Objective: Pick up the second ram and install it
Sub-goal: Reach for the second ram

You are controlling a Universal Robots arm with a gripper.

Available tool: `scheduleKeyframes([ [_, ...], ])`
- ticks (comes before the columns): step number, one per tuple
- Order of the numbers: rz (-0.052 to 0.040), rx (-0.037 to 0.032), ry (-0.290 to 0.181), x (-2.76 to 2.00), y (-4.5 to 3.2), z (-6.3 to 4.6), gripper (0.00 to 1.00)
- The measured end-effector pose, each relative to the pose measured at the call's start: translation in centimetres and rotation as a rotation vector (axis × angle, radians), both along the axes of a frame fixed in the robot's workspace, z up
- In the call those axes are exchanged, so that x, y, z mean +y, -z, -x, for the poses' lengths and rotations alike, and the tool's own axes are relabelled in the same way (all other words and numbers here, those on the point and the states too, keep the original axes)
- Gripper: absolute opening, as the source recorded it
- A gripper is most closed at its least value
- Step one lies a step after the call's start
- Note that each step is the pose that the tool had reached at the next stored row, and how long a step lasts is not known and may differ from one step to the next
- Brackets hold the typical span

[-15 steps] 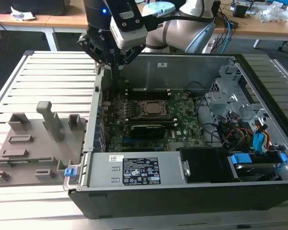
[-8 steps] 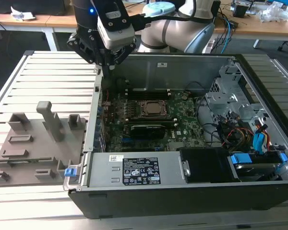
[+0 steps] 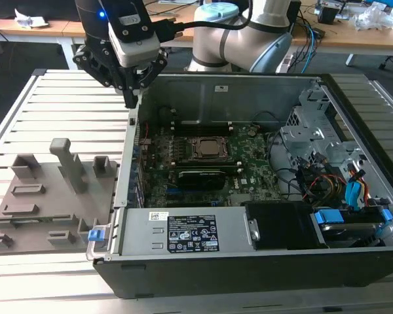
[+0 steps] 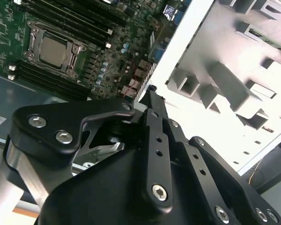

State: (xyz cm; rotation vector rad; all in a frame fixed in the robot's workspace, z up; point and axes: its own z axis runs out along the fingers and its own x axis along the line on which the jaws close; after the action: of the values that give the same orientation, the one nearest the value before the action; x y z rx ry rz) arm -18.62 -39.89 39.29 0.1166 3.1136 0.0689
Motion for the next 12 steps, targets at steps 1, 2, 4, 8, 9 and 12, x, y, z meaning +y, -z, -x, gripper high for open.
scheduleKeyframes([
  [1, 0.0000, 0.0000, 0.000, 0.00, 0.00, 0.2, 0.11],
  [2, 0.0000, 0.0000, 0.000, 0.00, 0.00, 0.5, 0.11],
  [4, 0.0000, 0.0000, 0.000, 0.00, 0.00, 1.0, 0.11],
  [8, 0.0000, 0.0000, 0.000, 0.00, 0.01, 2.0, 0.11],
  [9, 0.0000, 0.0000, 0.000, 0.00, 0.01, 2.5, 0.11],
  [12, 0.0000, 0.0000, 0.000, 0.00, 0.02, 3.1, 0.11],
])
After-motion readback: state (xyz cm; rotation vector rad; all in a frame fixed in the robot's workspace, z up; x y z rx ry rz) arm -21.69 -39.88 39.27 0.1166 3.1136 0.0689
